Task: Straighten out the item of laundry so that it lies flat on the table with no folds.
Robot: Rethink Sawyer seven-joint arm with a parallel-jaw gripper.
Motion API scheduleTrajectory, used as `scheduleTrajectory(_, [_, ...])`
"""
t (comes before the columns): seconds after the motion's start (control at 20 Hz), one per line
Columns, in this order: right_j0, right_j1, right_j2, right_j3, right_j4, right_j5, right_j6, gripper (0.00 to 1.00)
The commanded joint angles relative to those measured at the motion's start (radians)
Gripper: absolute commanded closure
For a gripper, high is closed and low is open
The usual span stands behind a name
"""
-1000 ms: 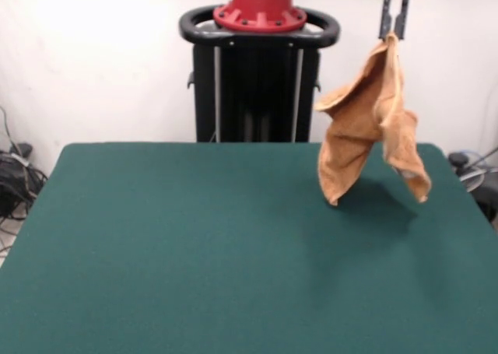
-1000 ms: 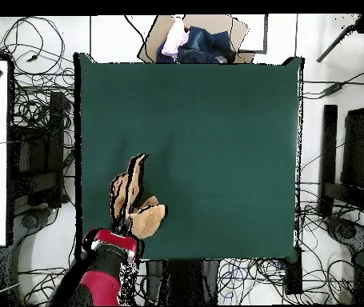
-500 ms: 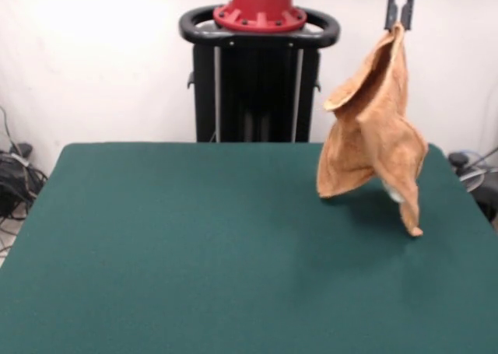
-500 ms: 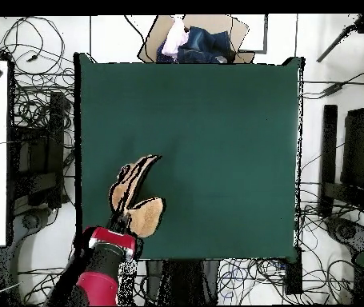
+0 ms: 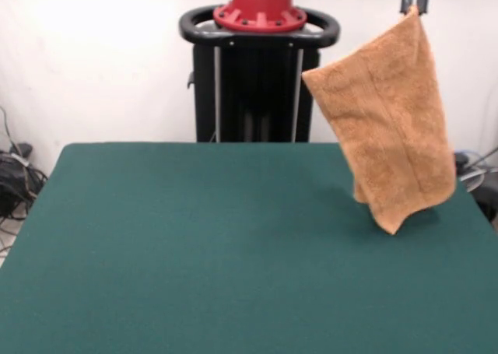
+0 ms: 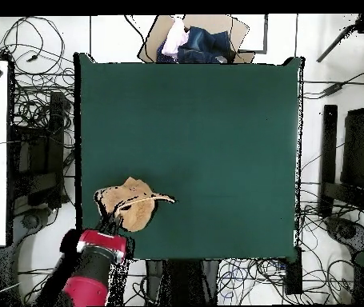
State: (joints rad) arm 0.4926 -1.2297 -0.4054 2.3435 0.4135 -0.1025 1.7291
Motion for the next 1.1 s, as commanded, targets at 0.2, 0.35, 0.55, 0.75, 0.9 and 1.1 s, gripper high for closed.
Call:
scheduleTrajectory(0.2, [0.043, -0.106, -0.243, 0.054, -0.044, 0.149, 0.155, 1.00])
scheduleTrajectory(0.35, [0.048, -0.090, -0.243, 0.060, -0.044, 0.113, 0.172, 1.00])
scheduleTrajectory(0.55, [-0.006, -0.102, -0.188, 0.082, -0.062, 0.078, 0.180, 1.00])
scheduleTrajectory(0.75, [-0.106, -0.111, -0.094, 0.112, -0.114, 0.013, 0.211, 1.00])
scheduleTrajectory(0.9, [-0.230, -0.103, 0.022, 0.141, -0.213, -0.070, 0.277, 1.00])
scheduleTrajectory(1.1, [-0.378, -0.074, 0.141, 0.144, -0.345, -0.150, 0.350, 1.00])
